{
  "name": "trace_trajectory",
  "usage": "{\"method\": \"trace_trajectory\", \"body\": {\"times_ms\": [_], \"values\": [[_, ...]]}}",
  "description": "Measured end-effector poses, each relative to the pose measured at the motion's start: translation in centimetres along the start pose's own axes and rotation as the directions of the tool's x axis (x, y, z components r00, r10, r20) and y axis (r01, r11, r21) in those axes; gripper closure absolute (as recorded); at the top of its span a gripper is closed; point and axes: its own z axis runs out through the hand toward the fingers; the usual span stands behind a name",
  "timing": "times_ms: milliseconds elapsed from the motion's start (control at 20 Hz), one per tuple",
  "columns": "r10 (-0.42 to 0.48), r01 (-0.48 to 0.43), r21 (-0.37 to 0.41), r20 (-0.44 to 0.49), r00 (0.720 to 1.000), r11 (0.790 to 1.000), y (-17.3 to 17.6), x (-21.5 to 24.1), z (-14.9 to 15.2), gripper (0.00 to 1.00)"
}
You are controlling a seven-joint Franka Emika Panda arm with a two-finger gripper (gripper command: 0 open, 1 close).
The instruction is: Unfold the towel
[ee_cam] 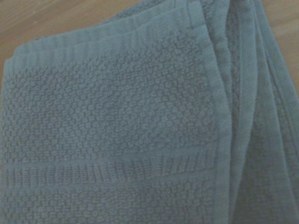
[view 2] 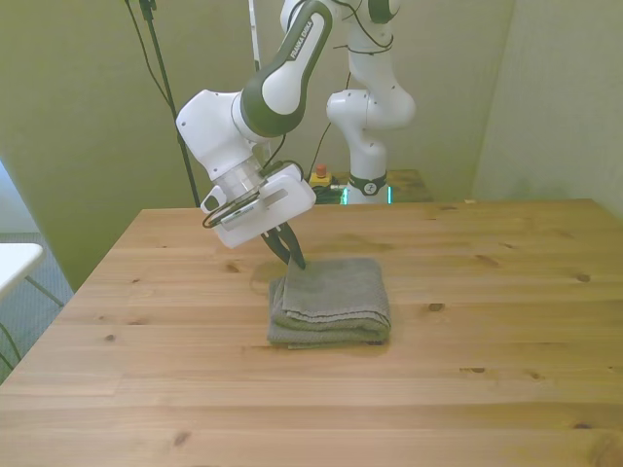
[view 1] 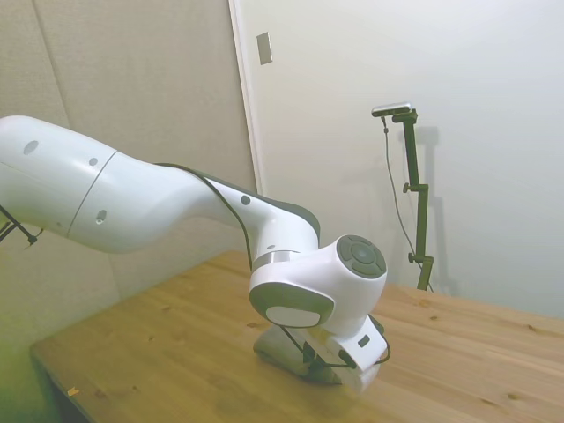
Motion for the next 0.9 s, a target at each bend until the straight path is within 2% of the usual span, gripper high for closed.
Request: {"method": "trace_trajectory", "body": {"times_ms": [400,900], "values": [[-0.092,0.092,0.032,-0.009,0.996,0.995,-4.8,-2.5,-1.9,1.0],[-0.222,0.221,0.049,0.019,0.975,0.974,-13.3,-9.1,-1.2,1.0]]}}
